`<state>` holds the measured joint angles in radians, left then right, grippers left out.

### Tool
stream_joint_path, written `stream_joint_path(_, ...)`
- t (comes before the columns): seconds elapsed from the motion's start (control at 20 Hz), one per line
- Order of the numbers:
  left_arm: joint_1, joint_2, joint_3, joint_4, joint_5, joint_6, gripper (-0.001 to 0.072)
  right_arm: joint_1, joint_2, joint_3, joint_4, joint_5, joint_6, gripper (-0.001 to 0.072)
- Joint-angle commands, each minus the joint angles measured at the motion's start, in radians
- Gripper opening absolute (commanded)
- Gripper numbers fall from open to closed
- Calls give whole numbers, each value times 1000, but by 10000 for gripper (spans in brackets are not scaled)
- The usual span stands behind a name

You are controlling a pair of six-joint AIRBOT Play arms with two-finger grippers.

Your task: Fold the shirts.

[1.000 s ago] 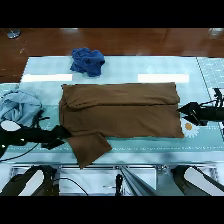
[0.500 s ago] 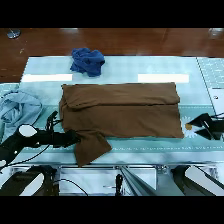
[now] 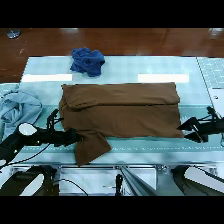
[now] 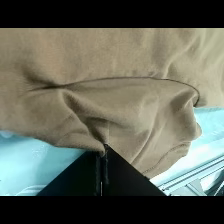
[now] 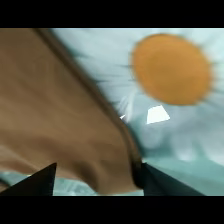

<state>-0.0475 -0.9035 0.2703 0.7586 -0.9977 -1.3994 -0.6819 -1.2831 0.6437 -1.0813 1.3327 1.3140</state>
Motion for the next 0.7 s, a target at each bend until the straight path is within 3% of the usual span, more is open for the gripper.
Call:
stream_joint_path(0.0,-1,0,1,-1,-1,0,21,81,-52,-2,89,-93,-42,618)
stream_joint_path(0.1,-1,0,3,-1,-4,0,22,100,-52,6,140,-117,-51,614)
stream_joint_path(0.15,-1,1,9,-1,-8,0,22,100,-52,14,165,-108,-65,565)
stream_joint_path(0.25,3,0,51,6,-9,0,22,99,-52,47,168,-63,-104,31)
stream_joint_path(0.45,91,0,227,8,-34,0,21,99,-52,146,184,-3,-115,26)
stream_joint_path(0.65,162,-79,384,12,-4,0,21,100,-53,244,307,-63,-128,26)
